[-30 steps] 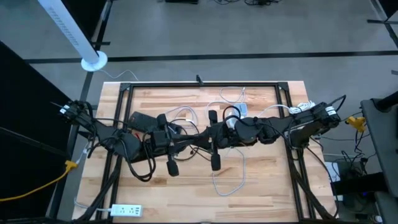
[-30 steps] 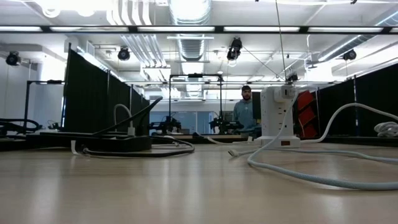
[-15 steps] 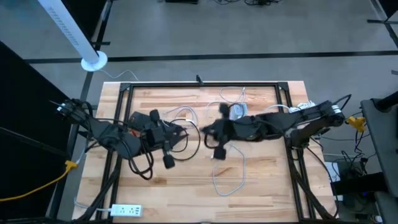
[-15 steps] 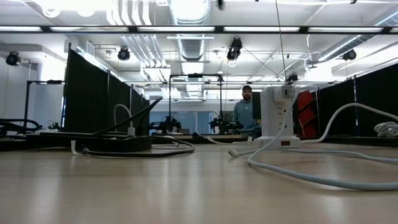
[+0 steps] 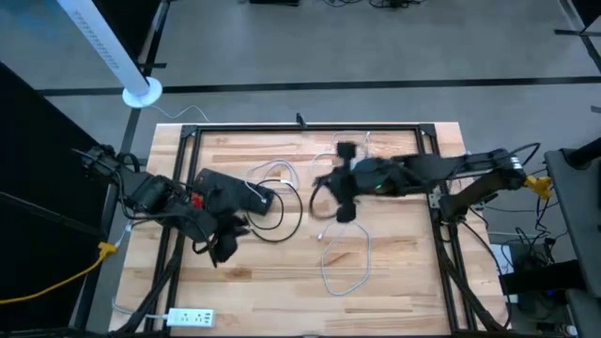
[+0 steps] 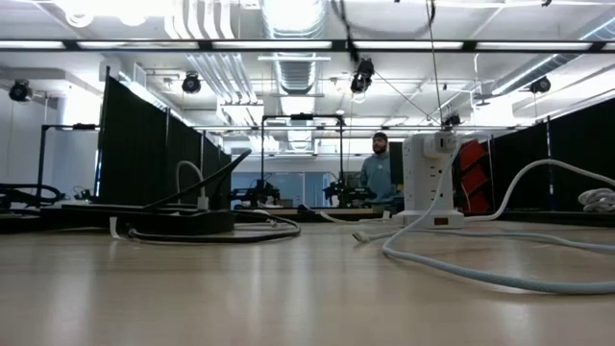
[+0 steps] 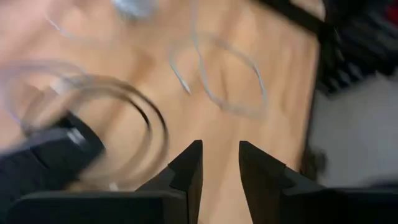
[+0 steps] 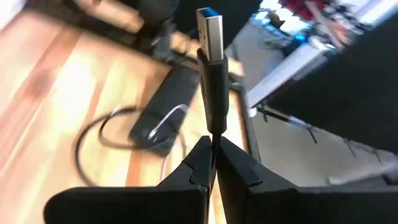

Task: Insert USB
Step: Insert the black charger cable into the bottom white outlet extension

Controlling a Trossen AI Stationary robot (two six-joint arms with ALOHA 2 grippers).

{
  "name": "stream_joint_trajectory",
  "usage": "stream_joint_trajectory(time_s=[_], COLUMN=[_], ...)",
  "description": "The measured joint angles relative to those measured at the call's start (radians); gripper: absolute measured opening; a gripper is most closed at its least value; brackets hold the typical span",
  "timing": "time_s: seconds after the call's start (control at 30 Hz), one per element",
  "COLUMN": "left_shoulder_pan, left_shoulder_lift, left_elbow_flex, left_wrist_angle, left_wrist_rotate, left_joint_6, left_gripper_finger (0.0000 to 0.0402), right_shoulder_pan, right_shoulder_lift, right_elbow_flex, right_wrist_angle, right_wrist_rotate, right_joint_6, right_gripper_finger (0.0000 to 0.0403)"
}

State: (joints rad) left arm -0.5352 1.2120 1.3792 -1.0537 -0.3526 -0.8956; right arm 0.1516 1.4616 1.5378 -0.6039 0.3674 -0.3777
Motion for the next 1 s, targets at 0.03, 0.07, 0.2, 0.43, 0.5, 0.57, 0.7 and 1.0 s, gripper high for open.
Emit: stream_joint_trajectory(time_s=[0.03,0.07,0.2,0.43,0.5,0.57,0.7,1.0], left_shoulder_pan=[0.000,0.000,0.020,0.025,0.027,0.045,0.085,0.207], left_shoulder_lift=[-0.001,-0.003,-0.012,-0.020,-0.020,-0.019,-0.019,0.034], left_elbow_flex=[0.000,0.000,0.000,0.000,0.000,0.000,0.000,-0.001], left_wrist_angle=[-0.019,-0.046,-0.179,-0.203,-0.180,-0.140,-0.018,0.186], left_wrist_rotate=[0.030,0.041,0.042,-0.070,-0.125,-0.136,-0.136,0.016], left_joint_6=[0.010,0.019,0.093,0.409,0.509,0.606,0.728,0.772], left_gripper_finger=[0.0072,0.0069,0.0065,0.0065,0.0066,0.0068,0.0070,0.0110], right_shoulder_pan=[0.004,0.006,0.012,0.020,0.027,0.033,0.035,0.044], right_shoulder_lift=[0.024,0.053,0.181,0.382,0.432,0.472,0.530,0.514], right_elbow_flex=[0.000,-0.001,0.018,0.201,0.270,0.339,0.465,0.518], right_wrist_angle=[-0.014,-0.020,-0.018,-0.048,-0.073,-0.128,-0.338,-0.437], right_wrist_rotate=[-0.001,-0.001,-0.028,-0.181,-0.184,-0.190,-0.214,-0.211], right_joint_6=[-0.025,-0.042,0.090,0.514,0.551,0.591,0.701,0.674], right_gripper_finger=[0.0000,0.0000,0.0000,0.0000,0.0000,0.0000,0.0000,0.0000])
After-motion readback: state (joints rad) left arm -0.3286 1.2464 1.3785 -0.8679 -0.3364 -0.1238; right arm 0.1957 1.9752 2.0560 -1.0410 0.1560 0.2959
